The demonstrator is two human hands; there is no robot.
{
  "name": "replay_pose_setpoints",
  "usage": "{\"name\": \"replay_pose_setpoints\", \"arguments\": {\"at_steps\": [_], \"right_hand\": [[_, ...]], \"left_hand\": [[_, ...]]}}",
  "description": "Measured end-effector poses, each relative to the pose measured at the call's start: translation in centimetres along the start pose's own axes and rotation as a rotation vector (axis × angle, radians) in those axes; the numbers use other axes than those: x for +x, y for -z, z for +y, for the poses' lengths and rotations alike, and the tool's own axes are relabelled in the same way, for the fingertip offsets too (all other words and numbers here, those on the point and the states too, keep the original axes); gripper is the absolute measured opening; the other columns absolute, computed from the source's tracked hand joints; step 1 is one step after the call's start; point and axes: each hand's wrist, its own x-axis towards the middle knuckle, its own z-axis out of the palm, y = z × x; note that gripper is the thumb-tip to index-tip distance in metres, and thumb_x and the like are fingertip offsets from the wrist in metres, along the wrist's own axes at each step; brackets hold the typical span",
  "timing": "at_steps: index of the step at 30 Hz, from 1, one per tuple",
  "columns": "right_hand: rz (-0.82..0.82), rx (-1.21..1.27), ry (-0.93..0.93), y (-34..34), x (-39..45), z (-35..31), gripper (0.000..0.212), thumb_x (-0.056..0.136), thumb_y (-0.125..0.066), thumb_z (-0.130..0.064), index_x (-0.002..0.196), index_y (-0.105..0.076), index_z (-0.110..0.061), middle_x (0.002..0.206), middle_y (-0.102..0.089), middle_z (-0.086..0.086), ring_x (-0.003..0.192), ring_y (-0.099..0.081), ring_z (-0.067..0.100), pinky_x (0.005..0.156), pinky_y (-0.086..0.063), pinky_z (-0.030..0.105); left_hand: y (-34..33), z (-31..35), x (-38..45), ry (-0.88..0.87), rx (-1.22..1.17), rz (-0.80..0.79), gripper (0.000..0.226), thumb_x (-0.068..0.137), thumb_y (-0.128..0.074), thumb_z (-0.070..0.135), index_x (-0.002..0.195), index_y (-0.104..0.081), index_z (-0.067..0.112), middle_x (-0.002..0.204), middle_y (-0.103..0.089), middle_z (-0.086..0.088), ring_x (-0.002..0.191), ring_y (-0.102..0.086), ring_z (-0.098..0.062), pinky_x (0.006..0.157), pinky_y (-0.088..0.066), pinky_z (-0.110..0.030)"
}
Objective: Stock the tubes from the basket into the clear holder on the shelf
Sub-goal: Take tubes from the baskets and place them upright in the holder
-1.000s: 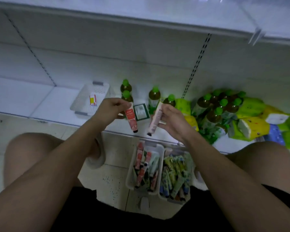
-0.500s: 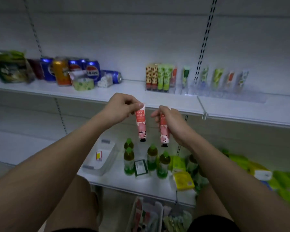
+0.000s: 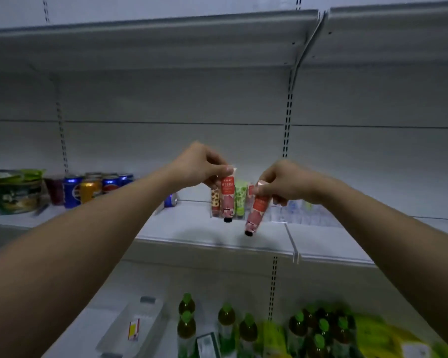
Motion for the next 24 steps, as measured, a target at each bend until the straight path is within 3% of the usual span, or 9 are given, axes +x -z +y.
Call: {"name": "replay_pose_setpoints", "arguments": {"at_steps": [5, 10, 16, 20, 24], "right_hand": [[0.05, -0.063, 0.018, 2.2, 2.8, 1.5, 0.009, 0.088, -0.069, -0.018, 0.08, -0.067, -0.014, 0.074, -0.072, 0.005, 0.062, -0.072, 0.012, 0.06, -0.059, 0.025], [0.108, -0.209, 0.057, 2.7, 6.0, 3.6, 0.012, 0.091, -0.066, -0.022, 0.079, -0.068, -0.019, 0.068, -0.069, -0.001, 0.049, -0.063, 0.001, 0.045, -0.044, 0.01], [0.208, -0.248, 0.053, 1.9, 11.3, 6.9, 0.012, 0.089, -0.067, -0.026, 0.08, -0.072, -0.02, 0.064, -0.068, -0.004, 0.051, -0.06, 0.001, 0.047, -0.043, 0.015], [0.247, -0.199, 0.026, 1.4, 15.3, 9.1, 0.008, 0.09, -0.067, -0.021, 0.084, -0.071, -0.018, 0.069, -0.071, 0.0, 0.059, -0.068, 0.008, 0.059, -0.059, 0.026], [0.302, -0.282, 0.024, 0.2, 19.2, 11.1, 0.006, 0.09, -0.067, -0.02, 0.088, -0.071, -0.017, 0.071, -0.068, -0.003, 0.063, -0.066, 0.011, 0.062, -0.058, 0.029]], "left_hand": [[-0.1, -0.7, 3.5, -0.003, 0.001, -0.055, 0.019, 0.087, -0.068, 0.021, 0.097, -0.071, 0.006, 0.08, -0.072, -0.006, 0.062, -0.069, -0.01, 0.059, -0.057, -0.02], [-1.3, -2.3, 7.2, 0.001, 0.011, -0.052, 0.014, 0.087, -0.068, 0.019, 0.093, -0.071, 0.007, 0.078, -0.073, -0.005, 0.063, -0.069, -0.013, 0.061, -0.059, -0.023], [-3.4, -5.0, 12.3, -0.049, 0.013, 0.044, 0.007, 0.087, -0.069, 0.024, 0.081, -0.071, 0.022, 0.075, -0.072, 0.003, 0.067, -0.068, -0.011, 0.059, -0.055, -0.018], [-4.4, -7.1, 15.7, -0.057, -0.089, 0.096, 0.005, 0.084, -0.071, 0.028, 0.083, -0.072, 0.023, 0.078, -0.073, 0.005, 0.07, -0.068, -0.009, 0.062, -0.055, -0.018], [-5.0, -9.2, 18.5, -0.037, -0.163, 0.131, 0.003, 0.082, -0.073, 0.026, 0.081, -0.074, 0.023, 0.075, -0.074, 0.005, 0.069, -0.069, -0.009, 0.065, -0.057, -0.018]]}}
